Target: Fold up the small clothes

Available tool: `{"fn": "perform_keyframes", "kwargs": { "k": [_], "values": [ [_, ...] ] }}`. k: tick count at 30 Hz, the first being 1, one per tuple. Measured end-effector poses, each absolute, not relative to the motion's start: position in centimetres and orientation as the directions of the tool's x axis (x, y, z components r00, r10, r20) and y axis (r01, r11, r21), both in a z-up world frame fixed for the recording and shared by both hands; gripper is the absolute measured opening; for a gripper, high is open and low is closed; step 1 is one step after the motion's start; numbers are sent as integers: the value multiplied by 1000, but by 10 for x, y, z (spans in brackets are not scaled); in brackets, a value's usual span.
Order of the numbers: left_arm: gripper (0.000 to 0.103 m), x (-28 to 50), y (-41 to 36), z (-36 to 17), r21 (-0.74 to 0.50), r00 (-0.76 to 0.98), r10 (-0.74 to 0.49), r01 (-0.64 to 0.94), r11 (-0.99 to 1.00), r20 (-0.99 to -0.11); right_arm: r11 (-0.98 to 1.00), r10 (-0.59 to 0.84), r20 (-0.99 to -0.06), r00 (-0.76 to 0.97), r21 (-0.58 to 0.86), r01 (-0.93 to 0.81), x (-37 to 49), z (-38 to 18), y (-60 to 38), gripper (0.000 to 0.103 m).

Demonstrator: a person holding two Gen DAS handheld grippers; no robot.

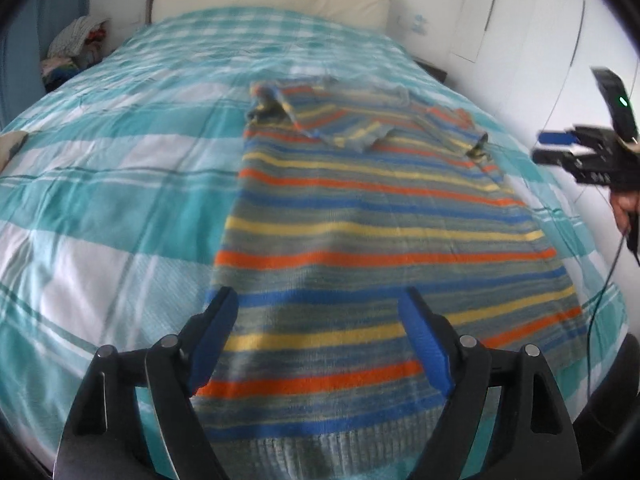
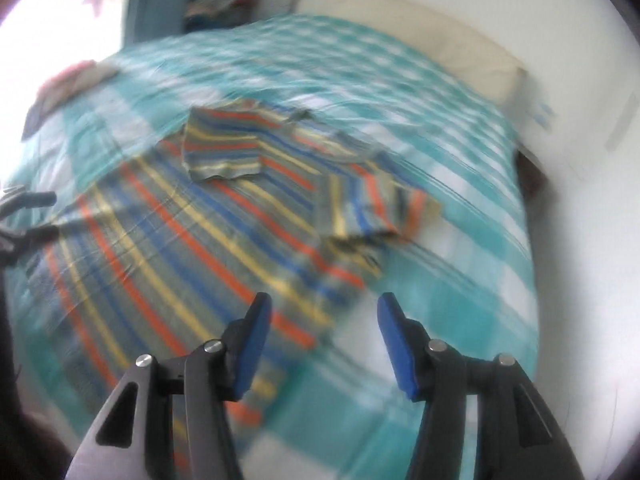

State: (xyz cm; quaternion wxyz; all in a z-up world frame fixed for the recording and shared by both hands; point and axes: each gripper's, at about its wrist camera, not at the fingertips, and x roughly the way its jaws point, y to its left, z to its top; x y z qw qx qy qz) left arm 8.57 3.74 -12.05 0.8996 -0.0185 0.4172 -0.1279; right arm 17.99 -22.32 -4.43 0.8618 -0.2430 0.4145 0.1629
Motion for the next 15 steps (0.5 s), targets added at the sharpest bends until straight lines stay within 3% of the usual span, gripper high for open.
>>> {"fn": "perform_keyframes", "kwargs": {
  "k": [5, 8, 9, 10, 11, 15],
  "values": [
    [84, 81, 32, -129, -79, 611, -212, 236, 968, -762, 769, 43, -835, 548, -323, -551, 265, -102, -183, 54],
    [85, 84, 31, -130, -76, 608, -206, 233, 970, -767, 829, 44, -860, 508, -252, -500, 303, -131, -192, 52],
    [85, 86, 32, -131, -79, 604, -206, 230, 970, -770, 861, 62, -864, 500, -207, -465, 308, -132, -204, 28],
    [85, 87, 31, -131, -80, 603, -205, 229, 970, -771, 891, 60, -858, 510, -184, -414, 311, -128, -214, 11],
    [85, 87, 31, -131, -81, 602, -206, 227, 970, -771, 917, 70, -848, 525, -152, -368, 311, -121, -225, 4],
    [85, 87, 32, -131, -82, 599, -201, 220, 972, -775, 992, 92, -779, 620, 15, -128, 285, -73, -318, 4]
  ]
}}
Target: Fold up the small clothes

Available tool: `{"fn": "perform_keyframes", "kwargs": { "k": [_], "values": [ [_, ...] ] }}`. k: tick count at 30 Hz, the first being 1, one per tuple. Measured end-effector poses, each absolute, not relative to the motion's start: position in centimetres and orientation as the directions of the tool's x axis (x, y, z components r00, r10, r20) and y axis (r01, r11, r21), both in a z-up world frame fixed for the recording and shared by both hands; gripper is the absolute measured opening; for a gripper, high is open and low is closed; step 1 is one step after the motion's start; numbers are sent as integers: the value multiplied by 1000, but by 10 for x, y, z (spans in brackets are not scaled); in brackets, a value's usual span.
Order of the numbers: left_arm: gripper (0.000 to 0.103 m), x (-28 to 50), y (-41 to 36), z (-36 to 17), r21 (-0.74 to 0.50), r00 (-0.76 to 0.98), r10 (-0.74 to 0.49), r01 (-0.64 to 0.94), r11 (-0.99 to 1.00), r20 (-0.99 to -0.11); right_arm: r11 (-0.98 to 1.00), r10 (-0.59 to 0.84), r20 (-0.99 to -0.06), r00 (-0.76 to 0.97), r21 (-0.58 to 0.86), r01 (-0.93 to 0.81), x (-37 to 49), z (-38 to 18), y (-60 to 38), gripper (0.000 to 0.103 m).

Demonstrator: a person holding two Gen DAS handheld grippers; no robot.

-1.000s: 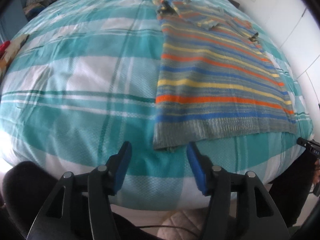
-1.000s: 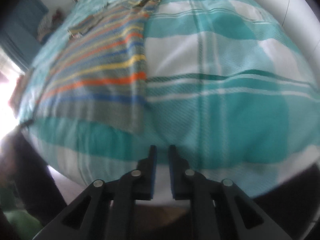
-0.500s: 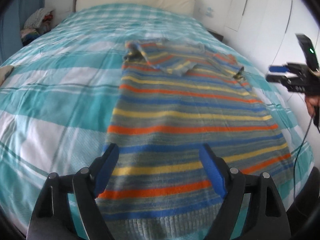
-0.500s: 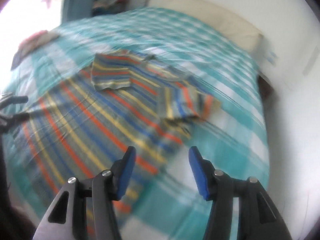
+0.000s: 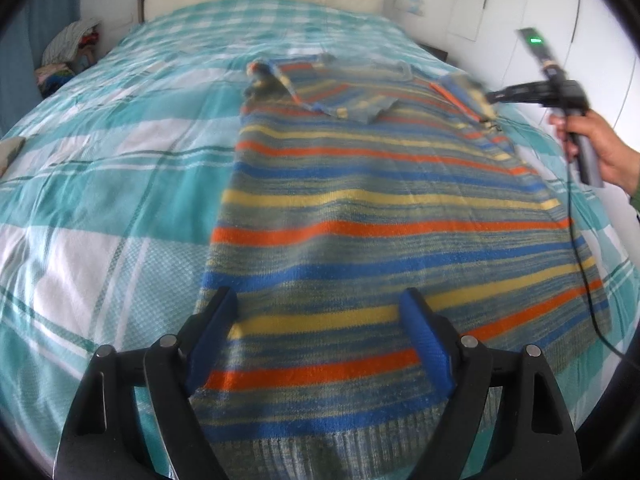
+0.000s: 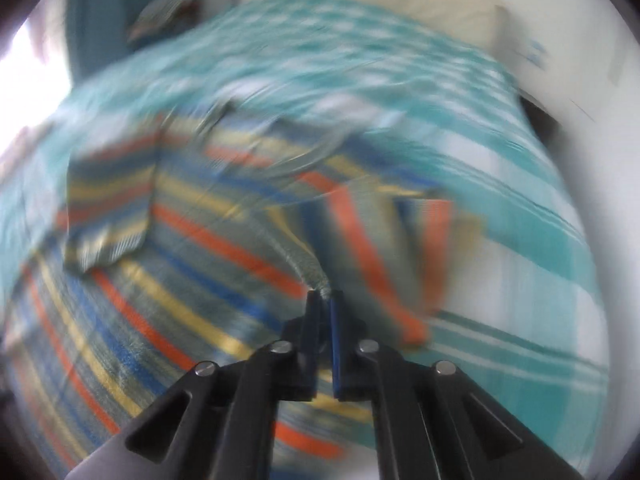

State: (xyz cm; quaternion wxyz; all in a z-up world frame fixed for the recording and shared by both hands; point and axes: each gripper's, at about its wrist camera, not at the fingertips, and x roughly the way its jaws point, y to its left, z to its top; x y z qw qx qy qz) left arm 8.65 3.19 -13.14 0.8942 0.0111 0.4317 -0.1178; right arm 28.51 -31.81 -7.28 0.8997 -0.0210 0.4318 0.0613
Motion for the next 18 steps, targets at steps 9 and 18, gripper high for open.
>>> {"fn": "perform_keyframes", "kwargs": {
  "k": [9, 18],
  "values": [
    [85, 86, 32, -133, -89, 602, -194, 200, 976, -774, 794, 34, -746, 666, 425, 435, 146, -80, -541, 4],
    [89, 83, 34, -137, -88, 617, -189, 191, 978, -764, 610, 198, -628, 753, 680, 407, 116, -127, -553, 32]
  ]
}}
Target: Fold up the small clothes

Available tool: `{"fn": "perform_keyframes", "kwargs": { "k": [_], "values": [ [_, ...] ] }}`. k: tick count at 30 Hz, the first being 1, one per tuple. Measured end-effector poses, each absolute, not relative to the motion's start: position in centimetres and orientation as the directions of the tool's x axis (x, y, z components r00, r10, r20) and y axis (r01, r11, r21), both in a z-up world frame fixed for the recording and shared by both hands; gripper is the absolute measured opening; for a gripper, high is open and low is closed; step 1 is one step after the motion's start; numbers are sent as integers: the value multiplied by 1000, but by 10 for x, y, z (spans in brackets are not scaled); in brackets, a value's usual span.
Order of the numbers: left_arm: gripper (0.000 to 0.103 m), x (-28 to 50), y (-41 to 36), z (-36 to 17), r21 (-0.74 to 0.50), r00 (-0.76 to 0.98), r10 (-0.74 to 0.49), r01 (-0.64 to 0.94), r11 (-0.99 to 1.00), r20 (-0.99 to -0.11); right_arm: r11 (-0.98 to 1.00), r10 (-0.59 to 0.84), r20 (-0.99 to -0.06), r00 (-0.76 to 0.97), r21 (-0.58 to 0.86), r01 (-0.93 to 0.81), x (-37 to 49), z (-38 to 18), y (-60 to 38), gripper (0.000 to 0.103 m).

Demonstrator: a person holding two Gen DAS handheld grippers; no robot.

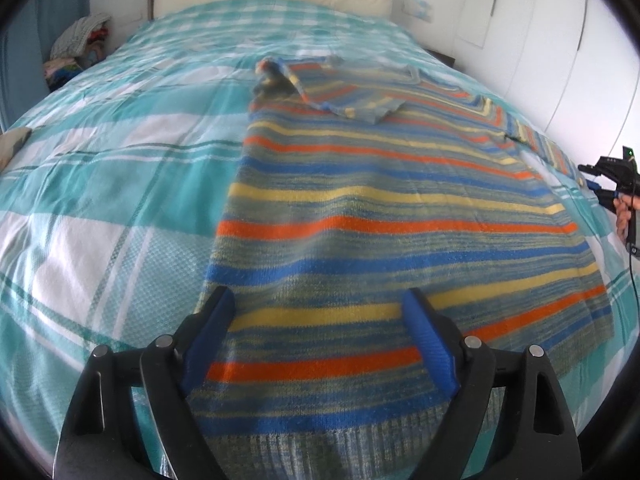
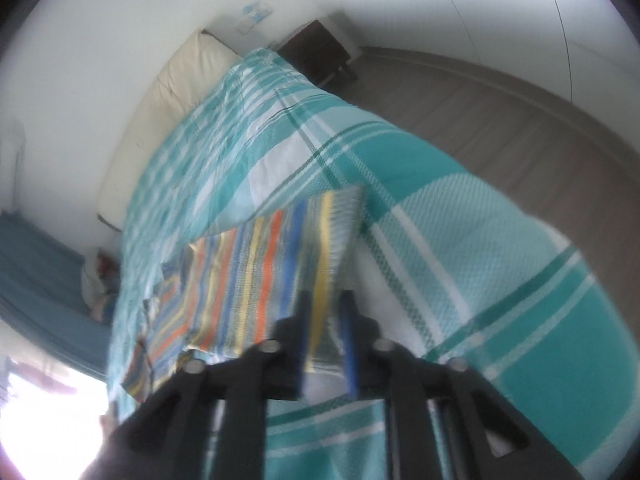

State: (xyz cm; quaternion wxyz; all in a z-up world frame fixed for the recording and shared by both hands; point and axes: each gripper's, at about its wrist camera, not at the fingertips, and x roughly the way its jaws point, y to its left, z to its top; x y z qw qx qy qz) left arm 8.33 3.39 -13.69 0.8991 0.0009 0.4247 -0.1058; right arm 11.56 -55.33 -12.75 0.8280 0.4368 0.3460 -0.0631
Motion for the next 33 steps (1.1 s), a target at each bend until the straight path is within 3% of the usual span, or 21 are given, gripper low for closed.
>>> {"fn": "perform_keyframes", "kwargs": {
  "k": [2, 3, 8, 17, 20, 24, 29, 33],
  "values": [
    [91, 84, 33, -139, -82, 618, -181, 185, 979, -766, 591, 202, -622, 756, 693, 412, 119, -135, -557, 28],
    [92, 84, 33, -139, -79, 617, -178, 184, 980, -766, 622, 177, -661, 730, 650, 437, 121, -134, -554, 3],
    [94, 87, 33, -142, -71, 617, -167, 178, 982, -769, 752, 27, -754, 657, 448, 483, 118, -123, -540, 2],
    [99, 90, 30, -145, -52, 610, -143, 164, 985, -779, 792, -64, -777, 627, 342, 505, 119, -131, -535, 1],
    [101, 91, 30, -145, -48, 606, -134, 157, 986, -784, 799, -80, -770, 633, 331, 503, 111, -128, -535, 14],
    [102, 90, 30, -145, -42, 605, -128, 154, 987, -786, 787, -162, -757, 633, 288, 546, 77, -112, -531, 52],
    [102, 87, 31, -142, -39, 596, -119, 145, 989, -794, 845, -226, -709, 668, 199, 497, 27, -80, -491, 54],
    [101, 65, 48, -119, -65, 583, -128, 127, 990, -802, 948, -70, -662, 746, 188, 256, -12, -54, -413, 65]
  ]
}}
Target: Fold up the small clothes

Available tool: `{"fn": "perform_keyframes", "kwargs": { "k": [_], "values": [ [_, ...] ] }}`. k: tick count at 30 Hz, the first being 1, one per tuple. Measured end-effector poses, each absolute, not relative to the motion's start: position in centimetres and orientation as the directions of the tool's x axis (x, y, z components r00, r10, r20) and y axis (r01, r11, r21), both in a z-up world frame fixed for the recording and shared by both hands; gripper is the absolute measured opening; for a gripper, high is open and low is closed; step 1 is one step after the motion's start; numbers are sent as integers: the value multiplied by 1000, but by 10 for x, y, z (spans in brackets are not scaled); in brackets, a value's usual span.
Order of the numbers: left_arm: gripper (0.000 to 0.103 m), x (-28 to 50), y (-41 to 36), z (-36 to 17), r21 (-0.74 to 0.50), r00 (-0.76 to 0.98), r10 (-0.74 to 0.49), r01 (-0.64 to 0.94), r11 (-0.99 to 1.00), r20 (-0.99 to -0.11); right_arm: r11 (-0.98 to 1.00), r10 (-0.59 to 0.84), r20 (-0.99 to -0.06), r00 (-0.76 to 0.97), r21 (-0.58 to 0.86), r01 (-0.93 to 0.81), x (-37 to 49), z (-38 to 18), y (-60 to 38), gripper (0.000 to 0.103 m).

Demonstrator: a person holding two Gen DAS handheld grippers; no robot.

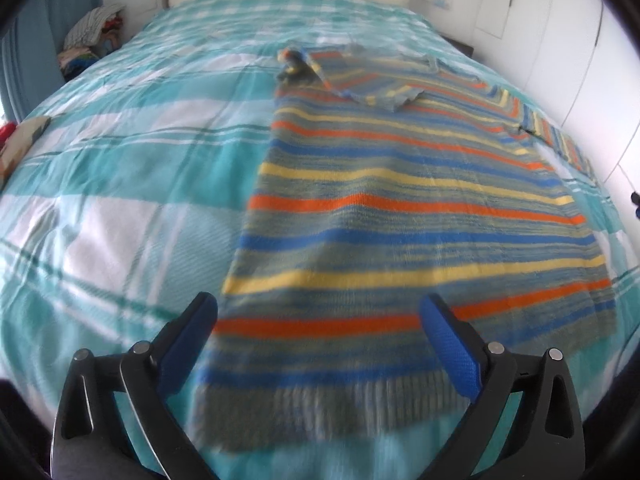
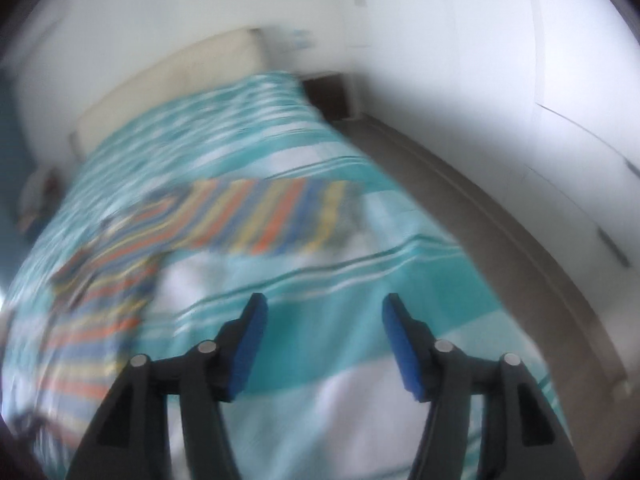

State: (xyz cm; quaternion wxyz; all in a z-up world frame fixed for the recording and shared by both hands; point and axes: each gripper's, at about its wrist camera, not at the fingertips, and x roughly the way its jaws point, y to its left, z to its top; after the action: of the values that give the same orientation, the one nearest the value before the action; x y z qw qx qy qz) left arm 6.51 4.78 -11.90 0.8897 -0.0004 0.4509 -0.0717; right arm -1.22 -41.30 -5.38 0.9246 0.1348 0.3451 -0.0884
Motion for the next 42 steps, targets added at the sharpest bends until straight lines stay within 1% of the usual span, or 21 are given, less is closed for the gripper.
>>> {"fn": "perform_keyframes", "kwargs": {
  "k": [3, 6, 9, 12, 13, 16, 20, 22, 26, 27, 28, 29, 30, 31, 33, 35, 37, 38, 39, 40, 42],
  "values": [
    [101, 49, 70, -90, -100, 604, -157, 126, 987, -781, 986, 78, -647, 759, 162, 37, -31, -45, -344, 71],
    [101, 53, 81, -54, -61, 646, -138, 139, 988, -751, 985, 172, -653, 738, 114, -129, -42, -56, -280, 75],
    [101, 70, 80, -8, -14, 712, -136, 174, 985, -689, 978, 159, -679, 717, 10, -207, -48, -89, -236, 75],
    [102, 95, 59, 24, 43, 761, -153, 231, 972, -631, 978, 131, -730, 671, -14, -207, -46, -124, -223, 75],
    [102, 109, 43, 29, 64, 755, -191, 294, 954, -627, 980, 121, -738, 663, -17, -197, -46, -132, -223, 75],
    [102, 155, -13, 12, 121, 672, -267, 471, 874, -691, 984, 127, -728, 674, 8, -177, -49, -135, -230, 75],
    [99, 206, -74, -40, 191, 583, -260, 599, 777, -770, 985, 121, -727, 676, 6, -170, -50, -136, -229, 78],
    [86, 226, -92, -66, 223, 559, -226, 622, 751, -798, 986, 121, -725, 679, 9, -165, -51, -137, -231, 80],
    [75, 268, -98, -113, 206, 495, -150, 591, 780, -856, 987, 124, -723, 680, 23, -156, -50, -138, -230, 82],
    [61, 277, -95, -123, 201, 481, -130, 575, 793, -867, 988, 126, -723, 680, 27, -154, -49, -139, -230, 82],
    [39, 284, -91, -133, 182, 456, -120, 564, 805, -882, 988, 125, -722, 681, 27, -153, -49, -139, -230, 83],
    [28, 287, -87, -137, 161, 444, -132, 561, 812, -886, 988, 123, -722, 681, 26, -151, -48, -139, -230, 84],
    [4, 287, -84, -137, 169, 459, -124, 547, 820, -880, 989, 117, -723, 681, 22, -146, -48, -140, -230, 85],
    [5, 289, -77, -131, 177, 474, -107, 516, 838, -874, 990, 113, -725, 679, 23, -141, -48, -141, -231, 88],
    [4, 293, -51, -110, 118, 512, -137, 434, 893, -848, 990, 124, -727, 676, 42, -136, -47, -141, -232, 88],
    [4, 302, 7, -80, 14, 567, -143, 263, 965, -811, 990, 125, -728, 674, 47, -133, -48, -141, -234, 88],
    [4, 307, 89, -63, -138, 594, -124, 23, 990, -794, 990, 123, -727, 676, 48, -129, -48, -142, -234, 88],
    [4, 305, 127, -62, -188, 600, -99, -87, 978, -794, 991, 122, -726, 676, 47, -128, -48, -142, -234, 88],
    [4, 301, 170, -65, -205, 596, -42, -208, 956, -802, 991, 120, -727, 676, 46, -127, -48, -143, -233, 89],
    [4, 297, 199, -71, -197, 584, 8, -287, 938, -812, 991, 120, -727, 676, 47, -126, -48, -143, -233, 89],
    [4, 288, 237, -88, -193, 547, 45, -369, 909, -836, 991, 120, -727, 676, 50, -123, -48, -144, -233, 90]
  ]
}}
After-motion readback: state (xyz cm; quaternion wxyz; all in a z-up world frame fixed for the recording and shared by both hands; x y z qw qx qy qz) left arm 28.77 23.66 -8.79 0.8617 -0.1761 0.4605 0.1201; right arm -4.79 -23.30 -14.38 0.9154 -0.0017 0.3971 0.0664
